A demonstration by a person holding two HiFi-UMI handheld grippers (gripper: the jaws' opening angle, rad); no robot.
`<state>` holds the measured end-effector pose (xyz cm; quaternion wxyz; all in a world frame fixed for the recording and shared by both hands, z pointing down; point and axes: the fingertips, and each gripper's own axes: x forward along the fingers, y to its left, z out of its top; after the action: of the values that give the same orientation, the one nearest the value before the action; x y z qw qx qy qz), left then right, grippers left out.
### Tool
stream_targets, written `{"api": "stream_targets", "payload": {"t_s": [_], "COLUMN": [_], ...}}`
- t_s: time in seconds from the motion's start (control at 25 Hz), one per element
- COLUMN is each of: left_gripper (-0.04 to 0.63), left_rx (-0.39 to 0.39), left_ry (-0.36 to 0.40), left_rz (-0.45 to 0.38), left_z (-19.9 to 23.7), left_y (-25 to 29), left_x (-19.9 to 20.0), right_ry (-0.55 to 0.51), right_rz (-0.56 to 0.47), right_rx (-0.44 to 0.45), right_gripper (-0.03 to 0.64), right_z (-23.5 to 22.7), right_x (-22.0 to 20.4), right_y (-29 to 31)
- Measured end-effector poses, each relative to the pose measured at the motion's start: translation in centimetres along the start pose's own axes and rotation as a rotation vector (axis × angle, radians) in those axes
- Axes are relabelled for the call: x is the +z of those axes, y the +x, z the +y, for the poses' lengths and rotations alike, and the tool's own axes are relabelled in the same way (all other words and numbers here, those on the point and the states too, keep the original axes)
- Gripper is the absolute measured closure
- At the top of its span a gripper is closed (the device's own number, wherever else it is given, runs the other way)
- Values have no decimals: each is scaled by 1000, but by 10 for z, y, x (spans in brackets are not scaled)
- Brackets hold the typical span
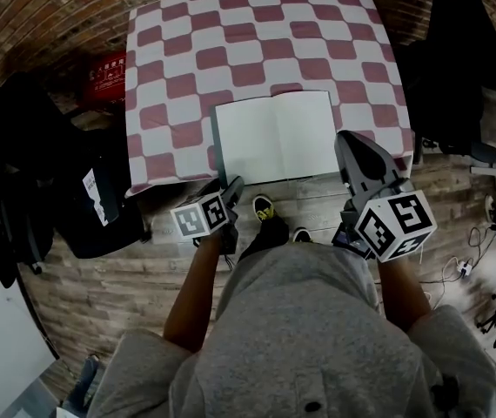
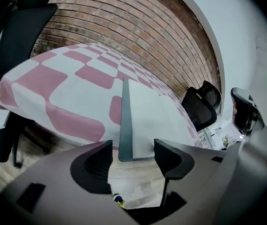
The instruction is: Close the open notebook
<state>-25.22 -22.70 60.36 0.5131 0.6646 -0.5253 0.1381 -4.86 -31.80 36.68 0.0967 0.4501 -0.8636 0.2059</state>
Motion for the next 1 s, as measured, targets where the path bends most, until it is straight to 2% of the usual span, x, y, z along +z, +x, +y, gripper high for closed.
{"api": "stream_targets", "payload": {"t_s": [0.36, 0.68, 1.0], "left_gripper": [385, 522, 537], "left_rx": [7, 36, 64], "left_ry": [26, 32, 51], "left_rz": [-7, -87, -153], "left_z": [-3, -9, -24], "left_y": [-6, -20, -35], "left_x": [4, 14, 24], "right_ry": [-9, -18, -7], "right_rz": [-30, -46, -79], "right_rx": [0, 7, -9], "right_gripper": [584, 583, 583], "right_z": [3, 0, -15], "right_x": [6, 7, 9], "right_y": [-12, -29, -55]}}
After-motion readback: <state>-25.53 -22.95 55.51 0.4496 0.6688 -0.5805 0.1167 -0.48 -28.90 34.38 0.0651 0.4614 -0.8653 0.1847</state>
